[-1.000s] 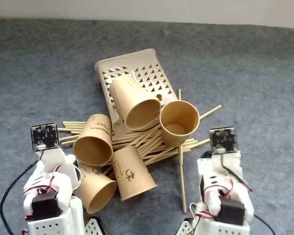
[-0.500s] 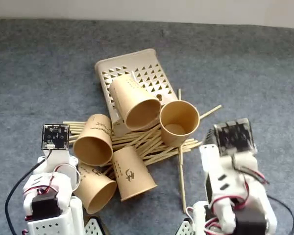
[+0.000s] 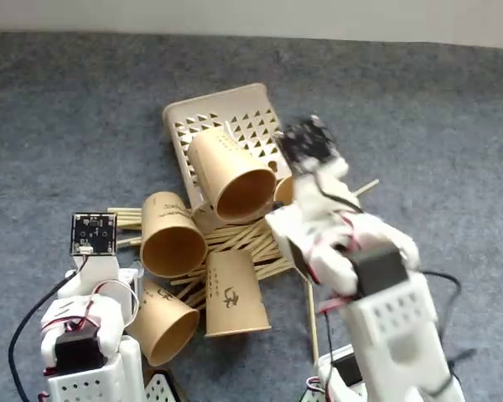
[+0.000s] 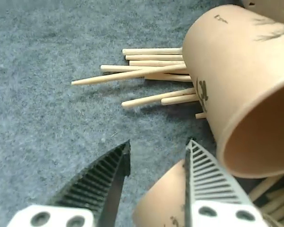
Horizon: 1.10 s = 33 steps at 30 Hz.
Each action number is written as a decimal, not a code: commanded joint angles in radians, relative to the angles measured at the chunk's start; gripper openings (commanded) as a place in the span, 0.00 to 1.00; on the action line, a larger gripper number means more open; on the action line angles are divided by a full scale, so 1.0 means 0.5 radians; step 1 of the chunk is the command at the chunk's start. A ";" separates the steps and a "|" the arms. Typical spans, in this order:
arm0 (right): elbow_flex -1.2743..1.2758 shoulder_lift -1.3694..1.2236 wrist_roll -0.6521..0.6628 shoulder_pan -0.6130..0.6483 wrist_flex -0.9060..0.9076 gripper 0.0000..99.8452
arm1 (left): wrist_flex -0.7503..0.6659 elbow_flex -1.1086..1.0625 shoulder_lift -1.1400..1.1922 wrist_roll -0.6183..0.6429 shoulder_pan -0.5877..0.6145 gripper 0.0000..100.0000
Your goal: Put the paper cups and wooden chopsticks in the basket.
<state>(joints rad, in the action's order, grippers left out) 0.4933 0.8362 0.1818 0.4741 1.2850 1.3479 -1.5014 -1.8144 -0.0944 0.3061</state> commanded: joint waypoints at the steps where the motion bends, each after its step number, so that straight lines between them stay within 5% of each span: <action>1: -0.106 -0.272 0.018 0.054 -0.256 0.19 | -0.058 0.005 -0.023 0.037 0.014 0.20; 14: -0.106 -0.468 0.018 0.133 -0.756 0.19 | -0.058 0.005 -0.023 0.037 0.014 0.20; 18: -0.100 -0.468 0.018 0.124 -0.775 0.06 | -0.055 0.002 -0.023 0.037 0.014 0.20; 33: -0.265 0.133 0.021 0.081 -0.020 0.00 | -0.055 -0.002 -0.023 0.034 0.014 0.20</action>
<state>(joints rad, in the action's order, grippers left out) 0.4227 0.7610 0.1818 0.5294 1.2037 1.3372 -1.5075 -1.8220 -0.0836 0.3061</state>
